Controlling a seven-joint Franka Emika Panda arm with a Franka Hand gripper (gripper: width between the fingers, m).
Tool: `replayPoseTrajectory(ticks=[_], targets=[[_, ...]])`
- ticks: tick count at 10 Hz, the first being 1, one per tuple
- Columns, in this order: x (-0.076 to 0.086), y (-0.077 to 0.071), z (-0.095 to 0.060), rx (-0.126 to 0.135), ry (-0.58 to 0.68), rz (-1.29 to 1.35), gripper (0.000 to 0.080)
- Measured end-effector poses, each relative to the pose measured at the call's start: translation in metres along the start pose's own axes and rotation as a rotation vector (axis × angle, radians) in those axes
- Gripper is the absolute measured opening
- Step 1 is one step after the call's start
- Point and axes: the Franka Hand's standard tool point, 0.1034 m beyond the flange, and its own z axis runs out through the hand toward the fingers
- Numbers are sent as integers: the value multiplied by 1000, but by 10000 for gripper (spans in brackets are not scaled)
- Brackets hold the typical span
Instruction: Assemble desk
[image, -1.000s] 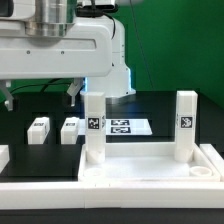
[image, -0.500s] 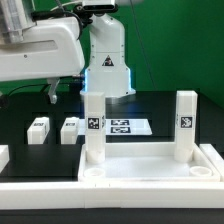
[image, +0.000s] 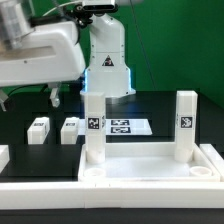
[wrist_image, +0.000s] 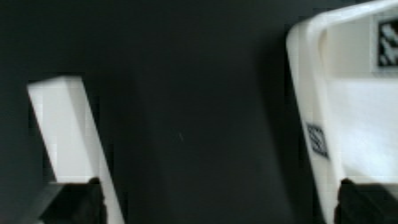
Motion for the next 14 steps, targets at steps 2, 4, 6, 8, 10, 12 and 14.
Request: replayPoseTrajectory(ticks=[2,4,6,8,10,12,14], targets=[[-32,12,21,47,-179,44,648],[-37,11,28,68,-344,55,648],[-40,9,33,80,-436,52,648],[-61,13,51,108,-596,89,648],[-74,5,69,98,-650,95,648],[-73,5,69,99,-646,90,648],[-77,3,77,92,-643,90,648]])
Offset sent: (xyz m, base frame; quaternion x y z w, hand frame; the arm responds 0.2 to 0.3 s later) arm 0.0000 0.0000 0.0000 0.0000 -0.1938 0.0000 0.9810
